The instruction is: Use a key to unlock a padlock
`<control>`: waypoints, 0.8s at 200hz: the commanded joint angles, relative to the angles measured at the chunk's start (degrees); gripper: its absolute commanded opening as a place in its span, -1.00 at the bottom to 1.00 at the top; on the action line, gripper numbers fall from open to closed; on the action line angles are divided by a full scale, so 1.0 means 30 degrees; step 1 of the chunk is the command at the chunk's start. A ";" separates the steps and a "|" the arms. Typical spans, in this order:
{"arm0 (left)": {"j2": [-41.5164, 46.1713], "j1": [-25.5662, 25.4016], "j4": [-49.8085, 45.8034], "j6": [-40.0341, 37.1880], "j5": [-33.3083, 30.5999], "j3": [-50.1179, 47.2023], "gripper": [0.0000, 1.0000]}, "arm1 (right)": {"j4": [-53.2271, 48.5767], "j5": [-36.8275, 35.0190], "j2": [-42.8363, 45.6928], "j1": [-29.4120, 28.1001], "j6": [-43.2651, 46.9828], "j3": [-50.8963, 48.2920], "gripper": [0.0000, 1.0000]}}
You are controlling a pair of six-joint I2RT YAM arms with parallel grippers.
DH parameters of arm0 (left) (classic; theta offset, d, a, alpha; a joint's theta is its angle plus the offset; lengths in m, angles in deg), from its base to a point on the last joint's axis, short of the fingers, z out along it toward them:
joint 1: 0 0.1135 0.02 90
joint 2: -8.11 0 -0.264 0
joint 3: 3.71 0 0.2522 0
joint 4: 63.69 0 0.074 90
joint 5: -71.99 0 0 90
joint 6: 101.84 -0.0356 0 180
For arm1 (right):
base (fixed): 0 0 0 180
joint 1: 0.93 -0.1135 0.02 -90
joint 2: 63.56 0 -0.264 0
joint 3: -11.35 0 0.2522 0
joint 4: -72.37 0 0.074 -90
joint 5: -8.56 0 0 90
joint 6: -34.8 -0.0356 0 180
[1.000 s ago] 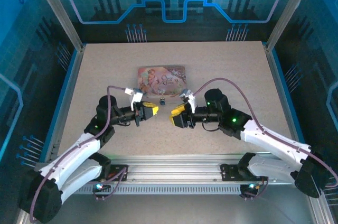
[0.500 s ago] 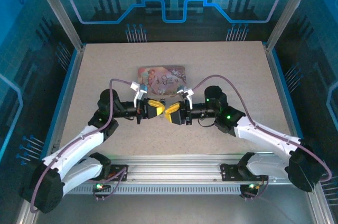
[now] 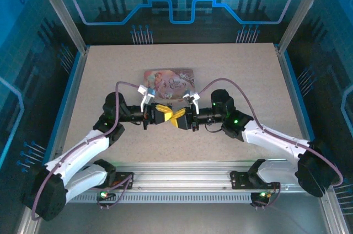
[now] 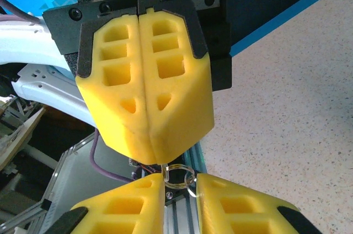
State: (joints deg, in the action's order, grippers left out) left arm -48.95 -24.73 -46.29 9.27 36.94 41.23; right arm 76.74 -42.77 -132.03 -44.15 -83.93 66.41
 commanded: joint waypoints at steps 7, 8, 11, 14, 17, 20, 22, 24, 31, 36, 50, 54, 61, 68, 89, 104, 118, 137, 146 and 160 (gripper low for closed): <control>-0.0139 -0.0267 0.0099 0.0357 0.0723 0.0769 -1.00 | 0.0603 0.0379 -0.0223 -0.0298 0.0055 0.0589 -0.62; -0.0140 -0.0274 0.0101 0.0367 0.0723 0.0769 -1.00 | 0.0605 0.0379 -0.0229 -0.0299 0.0055 0.0604 -0.62; -0.0134 -0.0273 0.0102 0.0358 0.0731 0.0769 -1.00 | 0.0588 0.0372 -0.0234 -0.0300 0.0070 0.0617 -0.63; -0.0140 -0.0266 0.0099 0.0357 0.0724 0.0769 -1.00 | 0.0594 0.0364 -0.0212 -0.0318 0.0083 0.0618 -0.64; -0.0159 -0.0280 0.0091 0.0350 0.0749 0.0769 -1.00 | 0.0598 0.0378 -0.0232 -0.0306 0.0070 0.0644 -0.65; -0.0169 -0.0300 0.0087 0.0371 0.0752 0.0769 -1.00 | 0.0591 0.0401 -0.0219 -0.0337 0.0083 0.0647 -0.66; -0.0170 -0.0308 0.0077 0.0383 0.0752 0.0769 -1.00 | 0.0618 0.0407 -0.0216 -0.0331 0.0084 0.0662 -0.67; -0.0192 -0.0310 0.0074 0.0379 0.0752 0.0747 -1.00 | 0.0632 0.0408 -0.0230 -0.0329 0.0114 0.0651 -0.68; -0.0200 -0.0335 0.0054 0.0430 0.0724 0.0767 -1.00 | 0.0659 0.0409 -0.0203 -0.0356 0.0085 0.0662 -0.70; -0.0225 -0.0369 0.0047 0.0433 0.0723 0.0769 -1.00 | 0.0690 0.0422 -0.0201 -0.0393 0.0113 0.0648 -0.72; -0.0258 -0.0396 -0.0021 0.0466 0.0694 0.0776 -1.00 | 0.0818 0.0447 -0.0219 -0.0429 0.0201 0.0648 -0.88; -0.0258 -0.0399 -0.0061 0.0453 0.0694 0.0763 -1.00 | 0.0867 0.0488 -0.0233 -0.0445 0.0229 0.0639 -0.96; -0.0278 -0.0427 -0.0051 0.0448 0.0643 0.0740 -1.00 | 0.1026 0.0526 -0.0263 -0.0463 0.0288 0.0597 -1.00; -0.0287 -0.0428 -0.0044 0.0390 0.0556 0.0726 -1.00 | 0.1123 0.0496 -0.0264 -0.0493 0.0304 0.0576 -1.00; -0.0375 -0.0457 0.0193 0.0369 0.0037 0.0625 -1.00 | 0.1461 -0.0115 -0.0134 -0.0550 0.0098 0.0295 -1.00; -0.0455 -0.0514 0.0527 0.0696 -0.0613 0.0507 -1.00 | 0.2039 -0.0921 0.0096 -0.0544 -0.0154 -0.0266 -1.00; -0.0522 -0.0589 0.0562 0.0930 -0.0946 0.0536 -1.00 | 0.2974 -0.1444 0.0260 -0.0528 -0.0545 -0.0878 -1.00; -0.0471 -0.0715 0.0456 0.1181 -0.1340 0.0574 -0.53 | 0.3880 -0.1758 0.0337 -0.0504 -0.0932 -0.1386 -1.00; -0.0385 -0.0830 0.0532 0.1254 -0.1448 0.0565 -0.40 | 0.4152 -0.1845 0.0352 -0.0497 -0.1020 -0.1556 -1.00; -0.0126 -0.0837 0.0480 0.1439 -0.1930 0.0507 -0.18 | 0.4484 -0.2044 0.0424 -0.0489 -0.1116 -0.1774 -1.00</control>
State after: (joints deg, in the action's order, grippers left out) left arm -50.35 -26.50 -46.16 12.54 33.62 41.54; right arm 84.78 -46.61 -131.72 -45.09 -85.83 62.48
